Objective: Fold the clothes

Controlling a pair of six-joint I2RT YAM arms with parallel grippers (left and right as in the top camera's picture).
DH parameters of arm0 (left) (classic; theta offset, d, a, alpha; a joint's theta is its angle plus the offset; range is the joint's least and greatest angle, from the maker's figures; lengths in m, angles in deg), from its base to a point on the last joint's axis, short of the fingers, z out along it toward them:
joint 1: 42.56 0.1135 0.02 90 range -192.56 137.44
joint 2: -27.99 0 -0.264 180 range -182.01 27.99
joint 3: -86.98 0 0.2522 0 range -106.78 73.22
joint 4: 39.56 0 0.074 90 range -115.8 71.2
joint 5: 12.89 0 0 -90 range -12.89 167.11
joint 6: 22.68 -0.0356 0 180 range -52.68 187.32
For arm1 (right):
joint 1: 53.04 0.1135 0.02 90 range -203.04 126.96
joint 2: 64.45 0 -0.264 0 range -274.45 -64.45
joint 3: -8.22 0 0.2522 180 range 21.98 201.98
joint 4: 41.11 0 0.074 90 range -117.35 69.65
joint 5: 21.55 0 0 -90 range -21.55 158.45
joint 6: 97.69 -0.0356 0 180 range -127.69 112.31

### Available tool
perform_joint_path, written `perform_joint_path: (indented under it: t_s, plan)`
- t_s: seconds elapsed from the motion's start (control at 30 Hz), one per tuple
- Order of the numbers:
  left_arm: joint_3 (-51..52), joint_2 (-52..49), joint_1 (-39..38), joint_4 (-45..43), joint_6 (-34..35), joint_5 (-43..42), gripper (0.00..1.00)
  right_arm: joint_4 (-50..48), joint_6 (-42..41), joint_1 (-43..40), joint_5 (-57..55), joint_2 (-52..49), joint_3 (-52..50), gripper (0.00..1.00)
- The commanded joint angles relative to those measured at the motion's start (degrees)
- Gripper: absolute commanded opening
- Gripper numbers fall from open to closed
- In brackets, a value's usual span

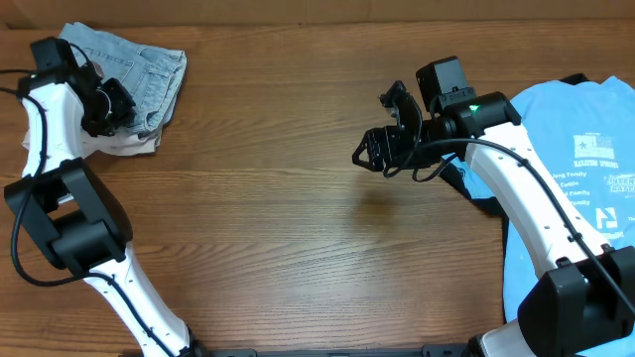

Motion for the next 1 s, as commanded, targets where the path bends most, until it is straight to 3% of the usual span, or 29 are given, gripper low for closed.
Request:
perform_joint_path:
  t_s: [0.0, 0.07, 0.3, 0.33, 0.37, 0.4, 0.57, 0.77, 0.97]
  plan:
    - [-8.7, 5.1, -0.5, 4.9, -8.4, -3.1, 0.2, -1.9, -0.9, 0.2, 0.9, 1.6, 0.2, 0.82]
    - [-15.4, 7.6, -1.6, 11.0, -13.9, -6.0, 0.23, -3.6, -1.7, 0.2, 0.6, 2.9, 0.8, 1.0]
    - [-30.2, 19.9, -10.1, 26.8, -26.2, -6.7, 0.41, -9.2, -7.6, 2.0, -14.5, 13.1, 3.2, 1.0]
    - [-30.6, 21.9, -11.7, 28.2, -26.2, -5.4, 0.51, -9.2, -8.3, 2.3, -17.7, 14.8, 3.4, 1.0]
    - [-30.8, 23.9, -13.4, 29.5, -25.8, -3.8, 0.93, -8.9, -8.6, 2.6, -20.6, 16.8, 3.5, 1.0]
    - [-30.8, 25.7, -15.0, 30.8, -25.2, -1.3, 1.0, -8.7, -8.6, 2.8, -23.0, 18.8, 3.5, 1.0]
    - [-30.8, 32.8, -21.8, 36.8, -18.4, 8.1, 1.0, -5.7, -8.8, 2.7, -33.2, 28.8, 3.5, 1.0]
    - [-30.8, 36.0, -23.6, 39.7, -18.2, 8.1, 1.0, -4.8, -8.8, 2.7, -36.7, 35.9, 3.5, 1.0]
    - [-30.6, 35.6, -23.6, 39.7, -18.2, 8.1, 1.0, -4.0, -8.8, 2.7, -36.7, 36.6, 3.5, 1.0]
